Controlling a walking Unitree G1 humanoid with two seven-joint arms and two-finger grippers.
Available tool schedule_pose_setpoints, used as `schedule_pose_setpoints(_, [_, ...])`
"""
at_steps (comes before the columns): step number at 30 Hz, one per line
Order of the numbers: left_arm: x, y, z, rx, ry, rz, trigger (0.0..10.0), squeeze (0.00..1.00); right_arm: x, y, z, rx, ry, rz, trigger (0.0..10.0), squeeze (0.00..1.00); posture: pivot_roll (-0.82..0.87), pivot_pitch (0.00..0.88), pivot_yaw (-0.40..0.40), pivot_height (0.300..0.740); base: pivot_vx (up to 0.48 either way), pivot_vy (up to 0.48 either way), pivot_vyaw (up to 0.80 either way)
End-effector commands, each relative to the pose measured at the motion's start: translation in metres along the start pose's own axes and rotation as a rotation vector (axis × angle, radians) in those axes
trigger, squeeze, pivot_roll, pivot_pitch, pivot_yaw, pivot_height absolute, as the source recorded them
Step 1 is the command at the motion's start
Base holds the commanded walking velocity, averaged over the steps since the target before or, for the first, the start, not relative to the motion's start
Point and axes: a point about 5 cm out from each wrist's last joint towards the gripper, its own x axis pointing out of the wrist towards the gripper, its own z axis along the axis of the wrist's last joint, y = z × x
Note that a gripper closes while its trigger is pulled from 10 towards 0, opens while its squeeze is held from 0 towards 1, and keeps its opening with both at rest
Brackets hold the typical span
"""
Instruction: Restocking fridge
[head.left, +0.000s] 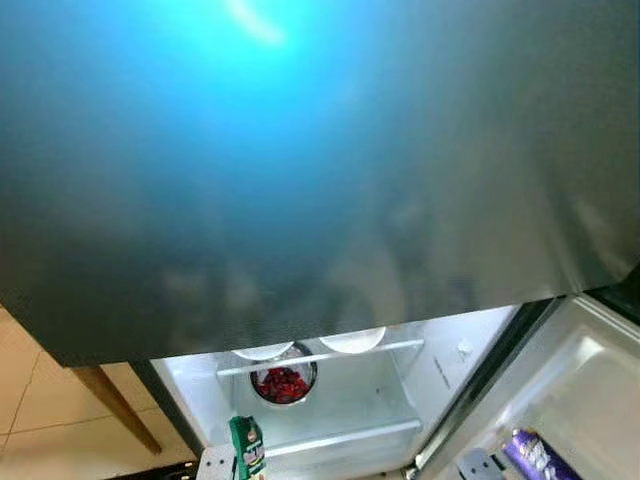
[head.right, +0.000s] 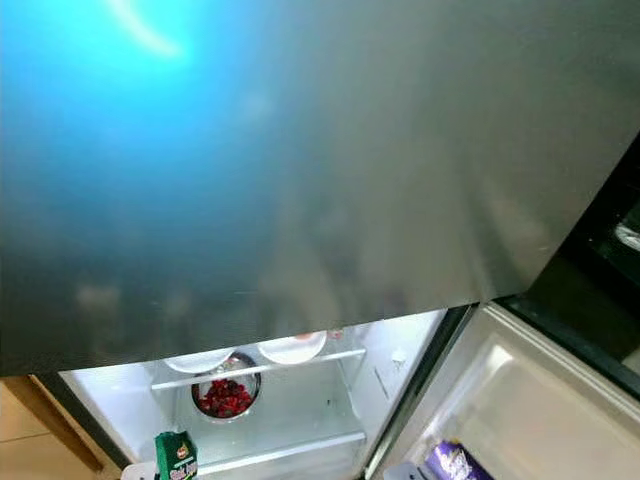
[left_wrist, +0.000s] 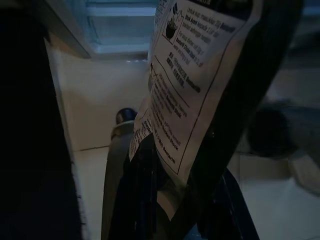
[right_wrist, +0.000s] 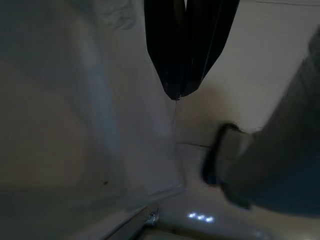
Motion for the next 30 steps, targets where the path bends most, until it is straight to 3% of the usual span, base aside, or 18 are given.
schedule_pose_setpoints(1, [0.000,-0.002,-0.003,-0.006,0.011,-0.008,10.0,0.00,-0.003,-0.013,0.003,-0.001,-0.011,-0.005,10.0,0.00,-0.10,0.000,-0.029,0.740,0.000,0.000,0.00])
schedule_pose_setpoints(10, [0.000,-0.001,-0.003,0.002,0.011,-0.005,10.0,0.00,-0.003,-0.012,0.001,0.006,-0.010,0.003,10.0,0.00,-0.10,0.000,-0.030,0.740,0.000,0.000,0.00])
schedule_pose_setpoints(19, [-0.001,0.003,0.002,0.004,-0.009,0.012,10.0,0.00,-0.003,-0.006,0.014,0.065,-0.103,0.118,10.0,0.00,-0.10,0.000,-0.030,0.740,0.000,0.000,0.00])
schedule_pose_setpoints(24, [0.000,0.008,0.019,-0.009,-0.088,0.030,10.0,0.00,-0.006,0.004,0.035,0.078,-0.203,0.363,10.0,0.00,-0.09,0.000,-0.026,0.740,0.000,0.000,0.00])
schedule_pose_setpoints(27, [0.000,0.008,0.024,0.005,-0.109,0.021,10.0,0.00,-0.007,0.004,0.042,0.087,-0.228,0.413,10.0,0.00,-0.09,0.000,-0.026,0.740,0.000,0.000,0.00])
schedule_pose_setpoints(30, [0.002,0.005,0.044,0.090,-0.167,-0.007,10.0,0.00,-0.013,0.002,0.073,0.083,-0.322,0.543,10.0,0.00,-0.09,0.000,-0.026,0.740,0.000,0.000,0.00])
